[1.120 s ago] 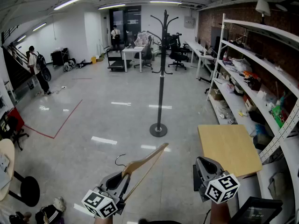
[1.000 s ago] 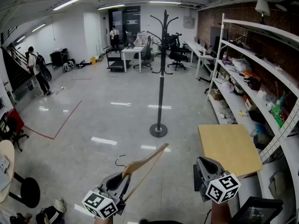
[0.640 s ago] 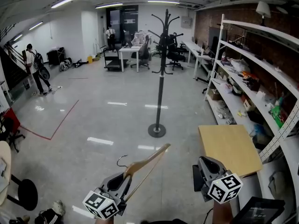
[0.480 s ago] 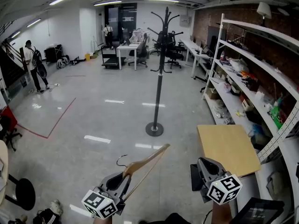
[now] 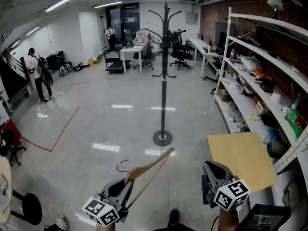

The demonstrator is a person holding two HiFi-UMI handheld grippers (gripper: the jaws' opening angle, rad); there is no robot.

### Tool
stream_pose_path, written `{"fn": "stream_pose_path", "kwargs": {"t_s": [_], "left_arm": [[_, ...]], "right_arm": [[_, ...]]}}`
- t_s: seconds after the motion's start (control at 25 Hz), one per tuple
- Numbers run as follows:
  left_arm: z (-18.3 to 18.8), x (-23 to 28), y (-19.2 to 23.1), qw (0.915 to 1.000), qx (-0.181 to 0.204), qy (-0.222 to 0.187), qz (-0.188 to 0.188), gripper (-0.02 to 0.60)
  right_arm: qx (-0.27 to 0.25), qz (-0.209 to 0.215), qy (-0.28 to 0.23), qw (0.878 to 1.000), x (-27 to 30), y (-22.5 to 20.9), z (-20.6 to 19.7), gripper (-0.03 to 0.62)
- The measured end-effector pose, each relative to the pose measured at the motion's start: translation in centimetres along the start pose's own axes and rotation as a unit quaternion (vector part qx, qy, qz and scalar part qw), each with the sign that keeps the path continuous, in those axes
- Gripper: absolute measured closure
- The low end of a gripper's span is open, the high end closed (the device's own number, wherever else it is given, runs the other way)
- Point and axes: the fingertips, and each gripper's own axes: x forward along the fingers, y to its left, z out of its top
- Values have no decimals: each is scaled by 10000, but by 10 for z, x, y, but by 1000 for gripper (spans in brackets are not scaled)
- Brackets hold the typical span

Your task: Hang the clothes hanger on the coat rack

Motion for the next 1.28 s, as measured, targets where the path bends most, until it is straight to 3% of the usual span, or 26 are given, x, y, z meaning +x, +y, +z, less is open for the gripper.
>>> {"fn": "stream_pose_path", "kwargs": {"t_s": [0.36, 0.8, 1.28], "left_arm": [[34, 109, 20, 9996, 251, -135, -58, 529], [49, 192, 44, 9988, 452, 52, -165, 529], [103, 336, 185, 9939, 620, 95, -909, 529]], "right_arm": [[-27, 49, -159, 9999, 62, -94, 28, 586], [-9, 342, -41, 9994, 130, -149, 23, 586], [-238, 139, -229, 9994, 313, -194, 64, 586]]}}
